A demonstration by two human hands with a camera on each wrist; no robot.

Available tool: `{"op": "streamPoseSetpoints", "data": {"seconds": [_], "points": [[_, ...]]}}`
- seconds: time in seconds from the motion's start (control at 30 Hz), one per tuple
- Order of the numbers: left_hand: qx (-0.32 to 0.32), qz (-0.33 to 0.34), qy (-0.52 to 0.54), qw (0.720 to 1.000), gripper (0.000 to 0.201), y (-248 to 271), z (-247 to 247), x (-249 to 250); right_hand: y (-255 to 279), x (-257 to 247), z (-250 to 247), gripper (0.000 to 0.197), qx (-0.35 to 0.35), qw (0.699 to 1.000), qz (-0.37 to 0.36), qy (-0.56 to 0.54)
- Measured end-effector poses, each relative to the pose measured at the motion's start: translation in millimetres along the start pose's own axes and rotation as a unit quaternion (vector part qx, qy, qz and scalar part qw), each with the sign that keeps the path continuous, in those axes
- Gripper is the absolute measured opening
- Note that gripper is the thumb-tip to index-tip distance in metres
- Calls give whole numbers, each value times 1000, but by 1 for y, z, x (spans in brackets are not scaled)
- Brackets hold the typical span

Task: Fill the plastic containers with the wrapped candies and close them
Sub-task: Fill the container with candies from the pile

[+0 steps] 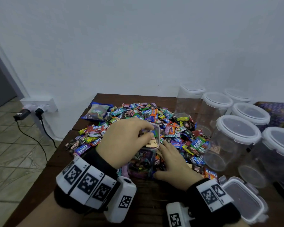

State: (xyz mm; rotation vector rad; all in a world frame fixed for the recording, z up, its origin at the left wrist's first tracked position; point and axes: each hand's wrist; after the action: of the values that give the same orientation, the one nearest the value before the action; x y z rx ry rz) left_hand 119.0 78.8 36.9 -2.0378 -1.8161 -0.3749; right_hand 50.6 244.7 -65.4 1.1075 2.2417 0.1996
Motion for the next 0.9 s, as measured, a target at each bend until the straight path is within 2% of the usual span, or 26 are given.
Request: {"op": "streamPoseSetpoints", "data": {"seconds": [0.07, 0.13, 0.27, 0.4, 0.47, 0.57, 0.63, 0.73, 0.9], "points": [[1, 6, 8, 1000, 24, 0, 0, -2, -2, -3, -3, 90, 3, 998, 41, 42], [9, 17, 17, 1000, 23, 0, 1, -4, -6, -4, -3, 78, 9, 995, 70, 69], [45, 43, 58, 996, 20, 2, 5, -9, -14, -4, -1, 68, 14, 990, 97, 105], [69, 48, 72, 994, 32, 1, 6, -16, -17, -2, -3, 63, 16, 988, 92, 119], [41, 29, 90, 995, 47, 0, 3, -19, -19, 0, -3, 63, 19, 989, 91, 119], [-54, -10, 93, 994, 87, 0, -1, -26, -23, 5, -1, 63, 29, 987, 95, 122], [-117, -24, 95, 988, 103, 0, -2, -28, -25, 6, -1, 63, 34, 987, 97, 125], [-172, -29, 99, 980, 110, 0, 0, -33, -26, 6, -2, 63, 39, 986, 93, 129], [-136, -24, 86, 987, 108, -3, 0, -38, -26, 8, -1, 63, 42, 986, 93, 133]]}}
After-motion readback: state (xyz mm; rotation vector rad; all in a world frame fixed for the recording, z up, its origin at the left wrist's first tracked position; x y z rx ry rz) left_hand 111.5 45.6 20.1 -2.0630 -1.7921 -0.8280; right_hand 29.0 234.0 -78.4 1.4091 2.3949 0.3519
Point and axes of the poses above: each hand's wrist, its own y-axis away from the middle knuckle, its own z-axis out of the palm, x = y × z, and after that the axes turned 13 degrees about -x, right-handed
